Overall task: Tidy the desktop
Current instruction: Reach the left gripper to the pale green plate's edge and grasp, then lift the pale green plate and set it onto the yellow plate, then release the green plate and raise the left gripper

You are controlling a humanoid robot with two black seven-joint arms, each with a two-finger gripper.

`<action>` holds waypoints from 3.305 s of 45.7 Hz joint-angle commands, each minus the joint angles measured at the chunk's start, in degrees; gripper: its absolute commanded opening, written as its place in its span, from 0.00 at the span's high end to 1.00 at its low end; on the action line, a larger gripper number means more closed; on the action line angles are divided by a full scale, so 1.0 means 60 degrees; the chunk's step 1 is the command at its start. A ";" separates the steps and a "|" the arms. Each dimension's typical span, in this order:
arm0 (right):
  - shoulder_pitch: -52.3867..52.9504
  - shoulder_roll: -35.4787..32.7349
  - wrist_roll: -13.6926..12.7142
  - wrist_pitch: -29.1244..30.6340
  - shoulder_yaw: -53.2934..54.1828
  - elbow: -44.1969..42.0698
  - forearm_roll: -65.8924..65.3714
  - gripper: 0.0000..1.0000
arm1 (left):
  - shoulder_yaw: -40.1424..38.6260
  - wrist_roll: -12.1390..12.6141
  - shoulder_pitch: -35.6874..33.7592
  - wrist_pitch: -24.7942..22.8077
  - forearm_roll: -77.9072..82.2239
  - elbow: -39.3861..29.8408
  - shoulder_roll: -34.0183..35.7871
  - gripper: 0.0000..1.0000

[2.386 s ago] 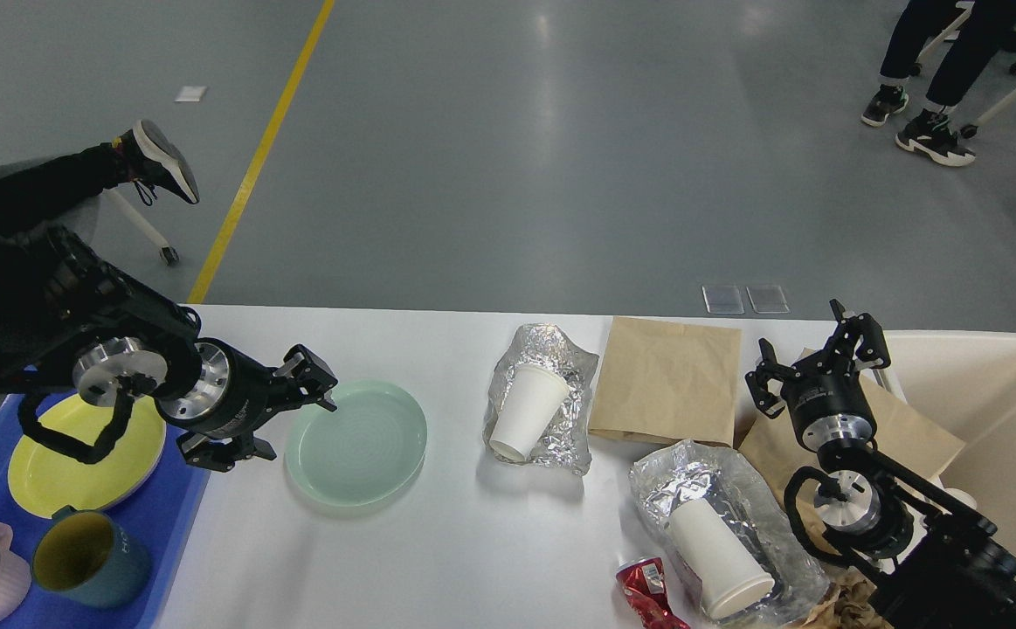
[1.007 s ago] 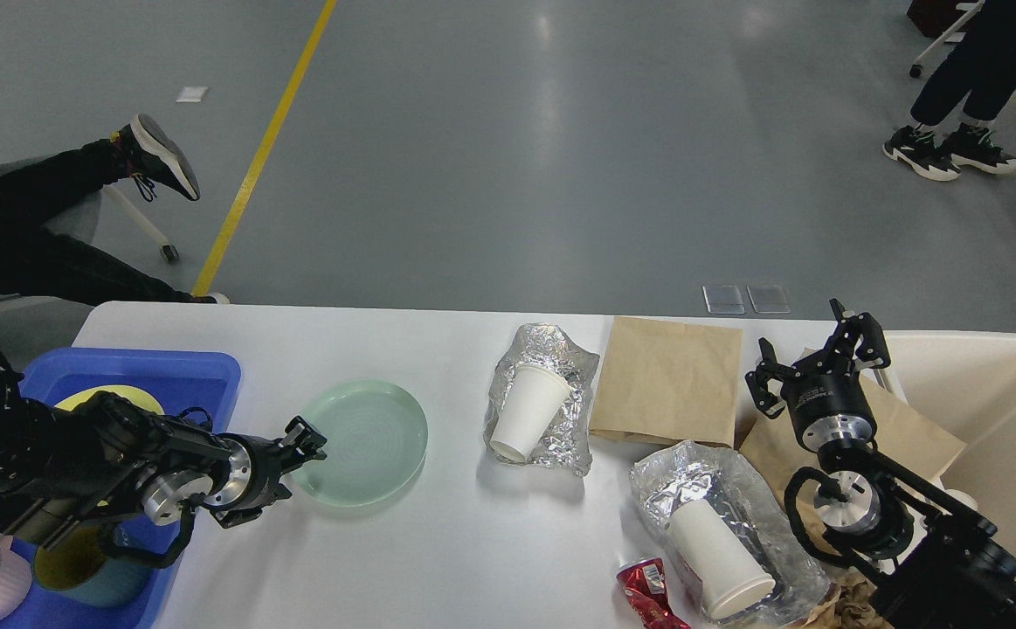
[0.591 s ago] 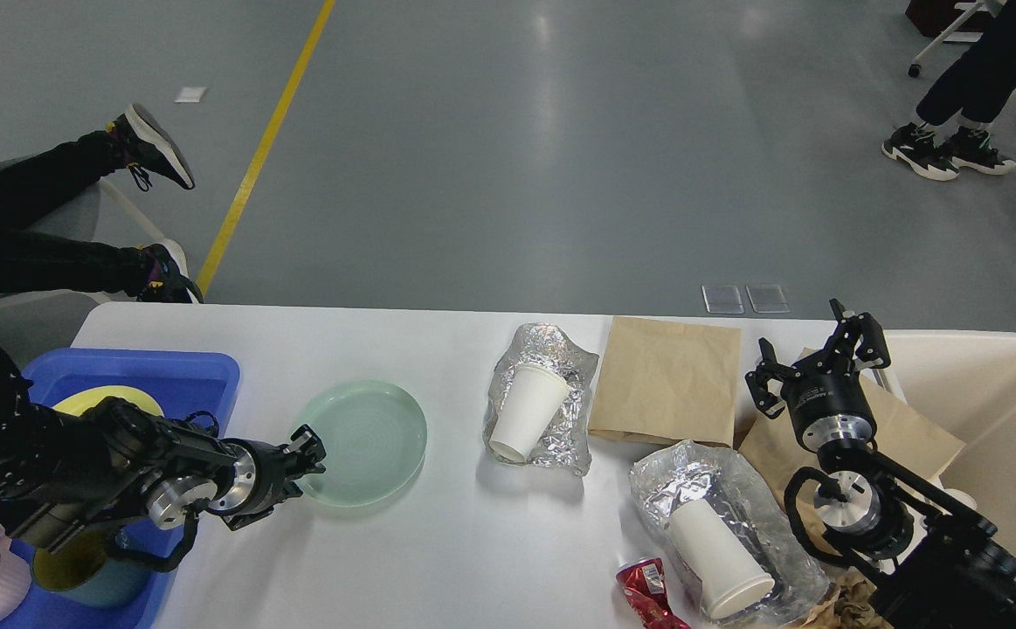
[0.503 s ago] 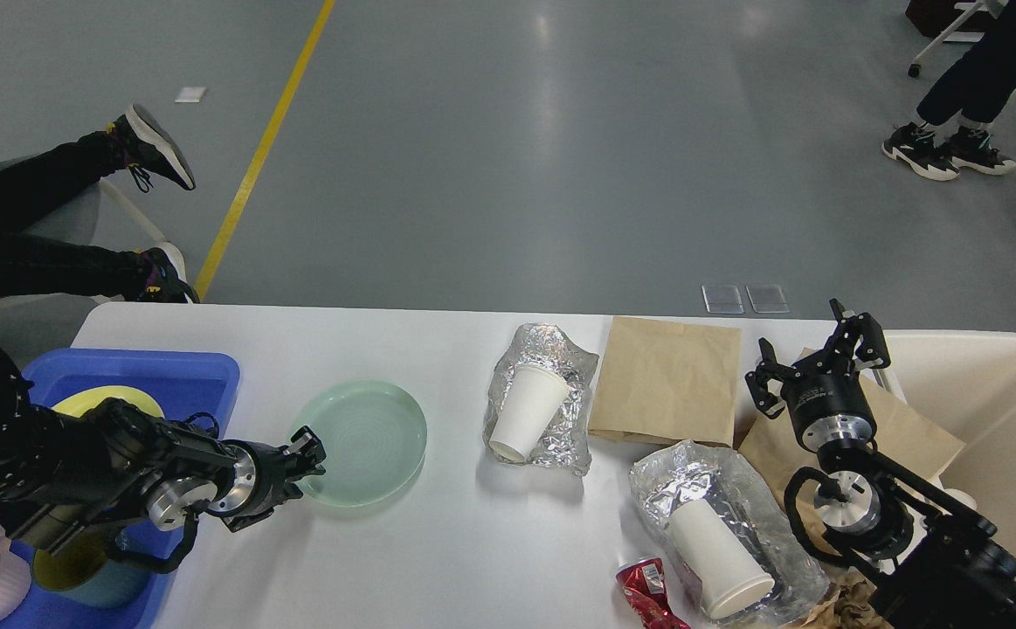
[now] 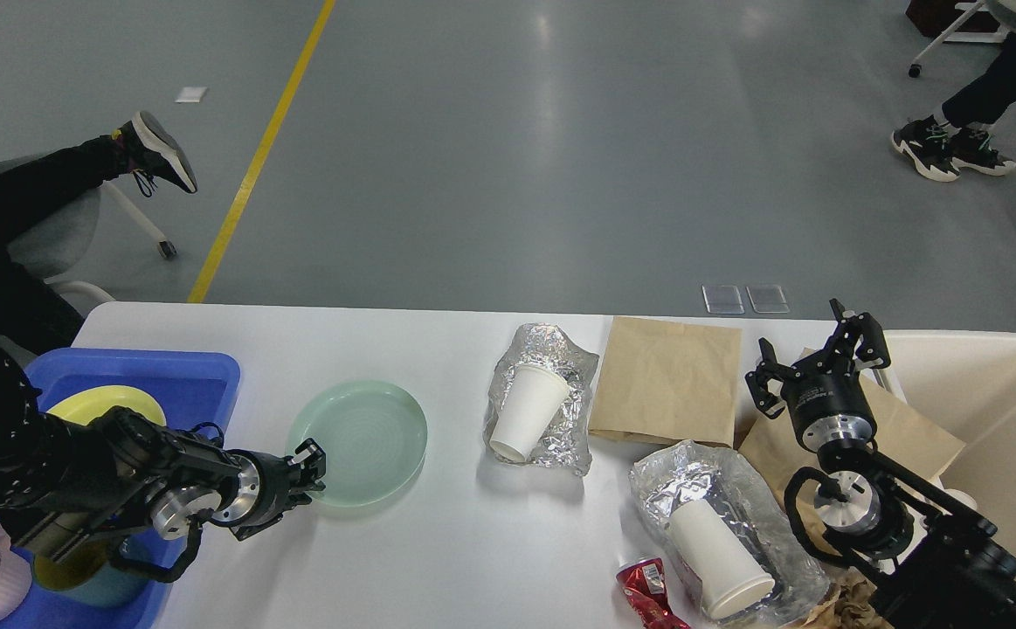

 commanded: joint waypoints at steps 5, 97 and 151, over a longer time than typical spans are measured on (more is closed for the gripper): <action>0.0000 -0.0001 0.0000 0.0000 0.0000 0.0000 0.0000 0.00 | 0.0001 -0.0001 0.0062 -0.0002 0.0003 -0.0001 -0.0044 0.88; 0.0000 -0.0001 0.0000 0.0000 0.0000 0.0000 0.0000 0.00 | 0.4748 0.0291 -0.4965 -0.4103 0.0003 -0.0693 0.3954 1.00; 0.0000 -0.0001 0.0000 0.0000 0.0000 0.0000 0.0000 0.00 | 0.0046 0.2138 0.0633 -0.2653 0.1101 0.3309 0.4218 0.44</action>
